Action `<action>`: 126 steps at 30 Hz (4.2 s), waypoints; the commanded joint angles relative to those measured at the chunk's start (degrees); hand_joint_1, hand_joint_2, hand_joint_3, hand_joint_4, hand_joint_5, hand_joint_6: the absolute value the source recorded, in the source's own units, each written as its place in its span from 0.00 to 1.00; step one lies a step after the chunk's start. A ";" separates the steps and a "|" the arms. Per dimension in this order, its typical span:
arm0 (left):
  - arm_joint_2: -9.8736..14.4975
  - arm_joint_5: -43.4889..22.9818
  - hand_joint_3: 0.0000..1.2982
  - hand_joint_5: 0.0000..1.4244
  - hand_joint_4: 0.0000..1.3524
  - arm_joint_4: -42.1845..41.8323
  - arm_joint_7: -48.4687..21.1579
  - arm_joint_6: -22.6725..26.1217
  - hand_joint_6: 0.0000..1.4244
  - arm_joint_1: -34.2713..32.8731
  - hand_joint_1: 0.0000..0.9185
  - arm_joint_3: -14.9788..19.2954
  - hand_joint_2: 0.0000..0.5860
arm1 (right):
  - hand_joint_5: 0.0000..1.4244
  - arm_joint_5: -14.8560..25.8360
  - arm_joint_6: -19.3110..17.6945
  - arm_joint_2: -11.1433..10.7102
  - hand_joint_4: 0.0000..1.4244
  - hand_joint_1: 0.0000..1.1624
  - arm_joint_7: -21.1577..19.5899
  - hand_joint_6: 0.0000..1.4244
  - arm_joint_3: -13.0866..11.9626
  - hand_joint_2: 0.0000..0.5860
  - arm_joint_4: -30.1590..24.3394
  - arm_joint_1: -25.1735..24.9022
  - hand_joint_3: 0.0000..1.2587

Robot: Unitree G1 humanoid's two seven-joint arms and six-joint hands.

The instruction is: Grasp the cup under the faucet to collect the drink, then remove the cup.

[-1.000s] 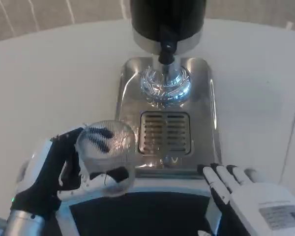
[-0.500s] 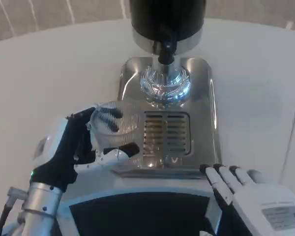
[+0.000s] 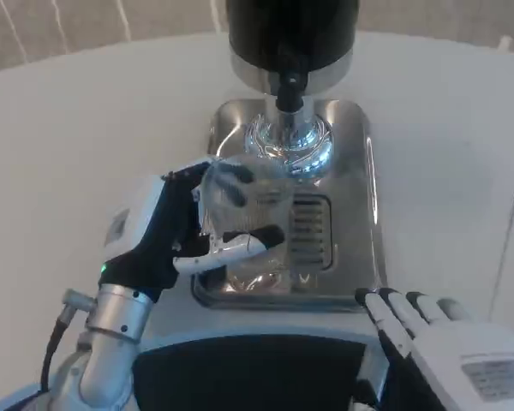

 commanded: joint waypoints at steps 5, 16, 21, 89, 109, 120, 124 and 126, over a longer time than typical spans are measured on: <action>-3.30 1.09 0.72 0.96 0.81 6.67 2.76 0.41 1.00 -6.15 0.63 -3.22 0.05 | 0.00 0.92 -0.10 0.58 0.00 0.16 0.30 0.00 -1.81 0.96 -1.04 1.55 0.00; -5.15 2.70 0.71 0.94 0.79 12.60 6.96 4.11 1.00 -10.93 0.63 -5.97 0.04 | 0.00 0.72 -0.19 1.23 0.00 0.16 1.29 0.00 -2.30 0.96 -1.41 1.67 0.00; -4.77 2.71 0.52 0.79 0.58 13.57 7.66 5.07 0.96 -11.52 0.62 -6.51 0.02 | 0.00 0.87 -0.30 1.37 0.00 0.16 2.46 0.00 -2.63 0.96 -2.42 1.69 0.00; 16.07 2.33 0.15 0.19 0.12 -8.02 0.75 -1.50 0.15 14.67 0.19 -1.72 0.13 | 0.00 30.22 26.86 8.72 0.00 0.07 -1.62 0.00 -4.02 0.93 7.53 -36.73 0.00; 17.26 2.96 0.15 0.18 0.11 -12.07 -0.57 -0.85 0.15 17.51 0.18 -0.70 0.14 | 0.00 41.94 32.61 3.73 0.00 0.07 -5.92 0.00 -3.79 0.96 13.78 -49.11 0.00; 21.30 7.17 0.15 0.16 0.10 -25.17 0.04 2.12 0.13 26.58 0.18 2.10 0.13 | 0.00 46.75 34.32 2.63 0.00 0.08 -8.44 0.00 -1.69 0.96 16.18 -52.06 0.00; 21.92 6.83 0.15 0.16 0.10 -28.36 -1.17 2.86 0.13 29.08 0.18 3.01 0.13 | 0.00 48.32 34.44 2.25 0.00 0.08 -9.46 0.00 -1.22 0.96 16.86 -52.15 0.00; 22.35 6.57 0.15 0.15 0.09 -30.29 -2.12 3.14 0.13 30.62 0.18 3.30 0.13 | 0.00 49.19 34.55 1.94 0.00 0.08 -9.88 0.00 -1.11 0.96 17.29 -52.25 0.00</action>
